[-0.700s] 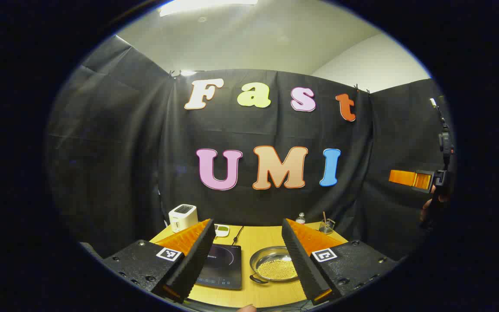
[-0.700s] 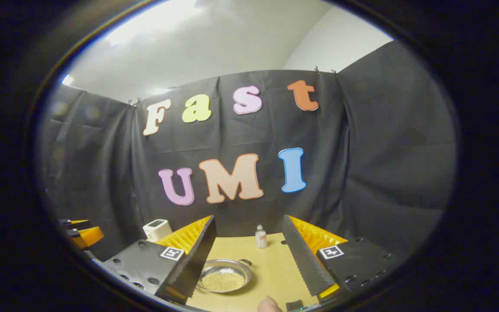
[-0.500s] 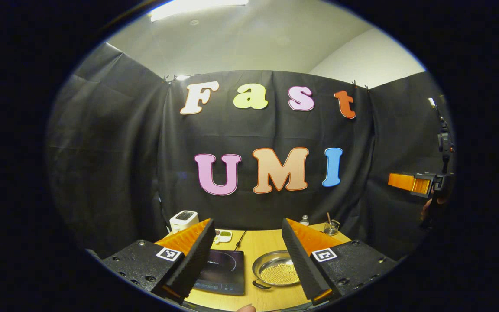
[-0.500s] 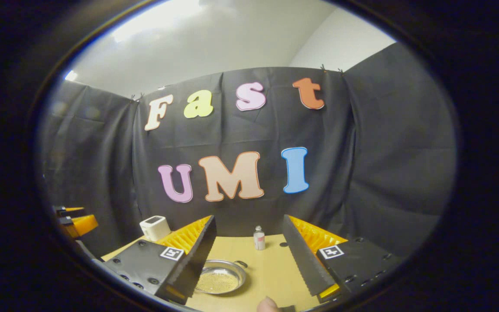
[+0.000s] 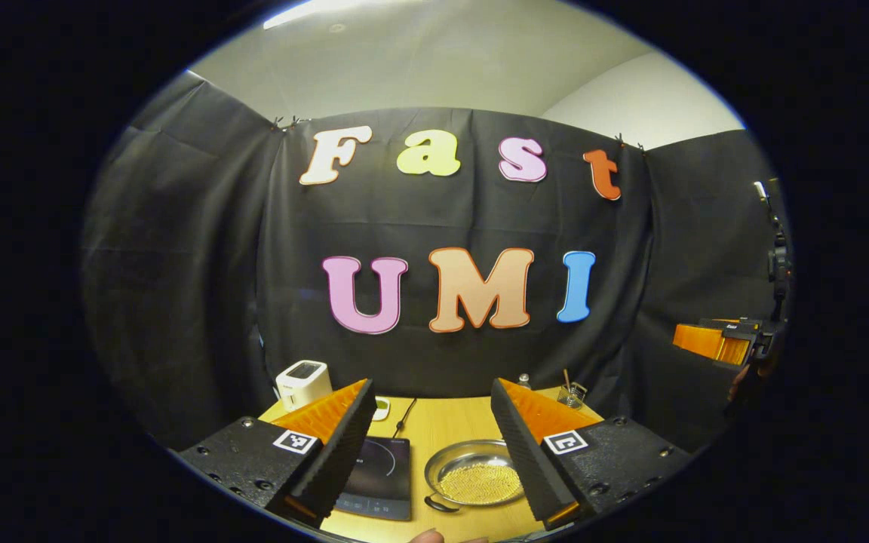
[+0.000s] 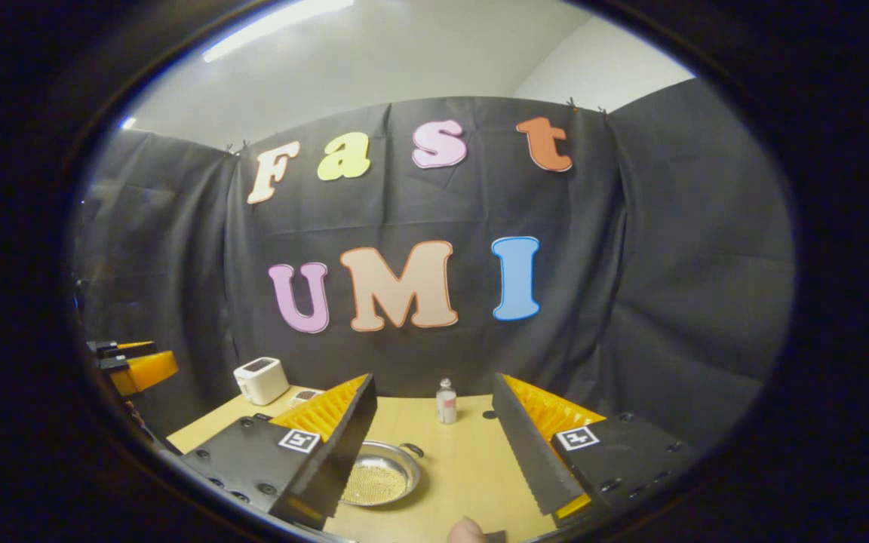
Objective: First push the handle of the pot to place it horizontally, then grasp the pot with both hands and set it on the induction cooktop.
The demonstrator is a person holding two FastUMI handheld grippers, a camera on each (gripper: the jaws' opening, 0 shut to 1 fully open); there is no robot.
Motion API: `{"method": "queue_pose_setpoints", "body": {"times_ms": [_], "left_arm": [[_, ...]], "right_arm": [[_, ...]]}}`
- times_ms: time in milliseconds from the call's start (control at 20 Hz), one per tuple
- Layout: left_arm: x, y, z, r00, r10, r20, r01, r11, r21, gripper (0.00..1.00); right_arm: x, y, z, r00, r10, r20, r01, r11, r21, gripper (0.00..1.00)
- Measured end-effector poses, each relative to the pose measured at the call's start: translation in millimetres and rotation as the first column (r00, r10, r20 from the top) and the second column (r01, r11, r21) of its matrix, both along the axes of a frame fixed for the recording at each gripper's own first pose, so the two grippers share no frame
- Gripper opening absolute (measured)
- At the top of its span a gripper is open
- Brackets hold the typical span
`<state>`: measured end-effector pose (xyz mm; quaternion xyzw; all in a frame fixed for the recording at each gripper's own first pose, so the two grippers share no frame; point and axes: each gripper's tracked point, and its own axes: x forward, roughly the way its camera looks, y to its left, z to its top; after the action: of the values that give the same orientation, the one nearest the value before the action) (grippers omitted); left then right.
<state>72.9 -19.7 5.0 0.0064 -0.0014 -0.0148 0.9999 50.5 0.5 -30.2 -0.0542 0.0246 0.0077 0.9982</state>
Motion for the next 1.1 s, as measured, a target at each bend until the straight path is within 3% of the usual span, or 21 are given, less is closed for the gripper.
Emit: {"method": "queue_pose_setpoints", "body": {"times_ms": [100,300,400,500,550,650,700,750,850,1000,1050,1100], "left_arm": [[8,3,-5,1.0,-0.017,-0.022,0.017,1.0,0.007,0.93],[13,20,-6,1.0,-0.003,-0.018,0.003,1.0,0.019,0.96],[14,26,-14,0.999,0.005,-0.035,-0.005,1.0,0.0,0.89],[15,36,-19,0.999,0.02,-0.048,-0.021,1.0,-0.006,0.89],[16,43,-20,0.998,0.032,-0.047,-0.032,0.999,-0.007,0.99],[15,54,-20,0.998,0.048,-0.046,-0.049,0.999,-0.012,0.89],[15,58,-21,0.997,0.055,-0.047,-0.056,0.998,-0.011,0.89],[14,64,-21,0.997,0.061,-0.045,-0.061,0.998,-0.01,0.94],[13,73,-22,0.997,0.069,-0.043,-0.069,0.998,-0.009,0.89],[12,82,-19,0.997,0.069,-0.032,-0.069,0.998,-0.011,0.89],[13,82,-19,0.998,0.062,-0.028,-0.062,0.998,-0.014,0.94],[14,82,-19,0.998,0.053,-0.028,-0.054,0.998,-0.017,0.94]], "right_arm": [[5,2,-3,1.0,-0.017,-0.003,0.016,0.999,-0.032,0.97],[15,17,-11,1.0,-0.012,-0.029,0.012,1.0,0.002,0.94],[22,20,-19,0.999,-0.009,-0.052,0.01,1.0,0.009,0.94],[25,25,-26,0.998,-0.013,-0.067,0.014,1.0,0.012,0.91],[29,26,-29,0.997,-0.023,-0.072,0.023,1.0,0.002,0.71],[34,31,-33,0.997,-0.027,-0.078,0.026,1.0,-0.015,0.5],[37,31,-37,0.996,-0.037,-0.082,0.034,0.999,-0.031,0.43],[40,32,-39,0.995,-0.041,-0.091,0.038,0.998,-0.04,0.29],[44,38,-49,0.992,-0.04,-0.115,0.036,0.998,-0.043,0.1],[48,45,-61,0.989,-0.03,-0.147,0.027,0.999,-0.021,0.1],[48,47,-58,0.988,-0.025,-0.15,0.025,1.0,-0.006,0.0],[47,52,-61,0.987,-0.021,-0.159,0.023,1.0,0.009,0.02]]}}
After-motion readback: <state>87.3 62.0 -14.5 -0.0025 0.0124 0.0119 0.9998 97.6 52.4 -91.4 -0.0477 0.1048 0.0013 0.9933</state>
